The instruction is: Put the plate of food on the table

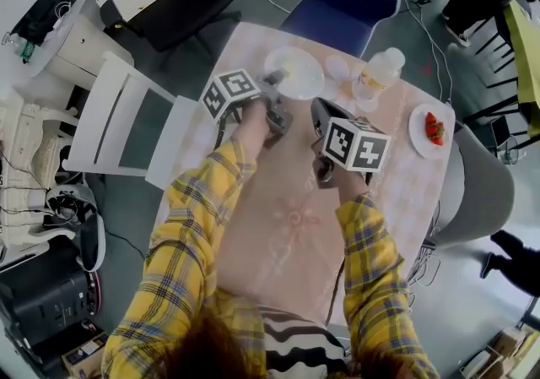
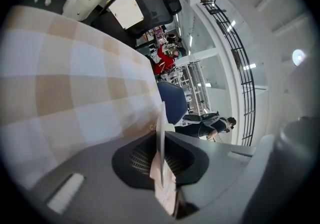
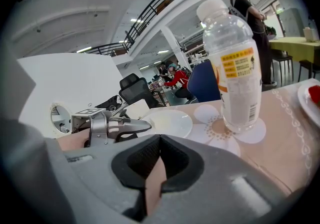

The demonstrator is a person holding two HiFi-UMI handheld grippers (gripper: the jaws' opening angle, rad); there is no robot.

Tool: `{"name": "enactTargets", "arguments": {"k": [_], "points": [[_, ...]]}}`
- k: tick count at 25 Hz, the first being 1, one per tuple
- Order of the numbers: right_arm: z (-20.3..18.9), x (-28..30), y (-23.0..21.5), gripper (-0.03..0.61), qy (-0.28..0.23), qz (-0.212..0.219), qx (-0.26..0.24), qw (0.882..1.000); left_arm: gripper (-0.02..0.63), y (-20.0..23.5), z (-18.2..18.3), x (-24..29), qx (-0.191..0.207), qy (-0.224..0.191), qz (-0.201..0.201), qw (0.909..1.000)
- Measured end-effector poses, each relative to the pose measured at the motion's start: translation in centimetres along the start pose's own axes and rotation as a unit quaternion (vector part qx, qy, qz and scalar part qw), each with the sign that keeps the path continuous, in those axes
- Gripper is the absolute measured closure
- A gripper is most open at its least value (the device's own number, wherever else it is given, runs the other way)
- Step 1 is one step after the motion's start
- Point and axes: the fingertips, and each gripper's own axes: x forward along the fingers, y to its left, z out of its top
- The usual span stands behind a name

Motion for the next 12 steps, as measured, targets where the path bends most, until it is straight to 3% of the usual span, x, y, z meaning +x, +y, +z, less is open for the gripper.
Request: {"name": "enactTargets", "arguments": {"k": [4, 6, 8, 12], "points": [[-0.3, 0.4, -0.6, 0.581, 0.005, -0.008, 0.004, 1.000, 0.593, -0.4, -0.1, 0.1, 0.052, 0.030, 0.012, 0.9981], [-0.7, 0.7, -0.9, 0.581, 0.011, -0.010, 0.009, 1.000, 0.517, -0.6, -0.4, 0.0, 0.077, 0.047, 0.005, 0.9959], [-1.1, 1.2, -1.1, 0.581, 0.017, -0.012, 0.012, 1.000, 0.508, -0.5, -0.8, -0.1, 0.098, 0.067, 0.007, 0.9929], [-1.6, 2.2, -1.4, 0.581, 0.030, -0.014, 0.013, 0.999, 0.497, 0.2, -2.0, -0.4, 0.157, 0.122, 0.020, 0.9799]]}}
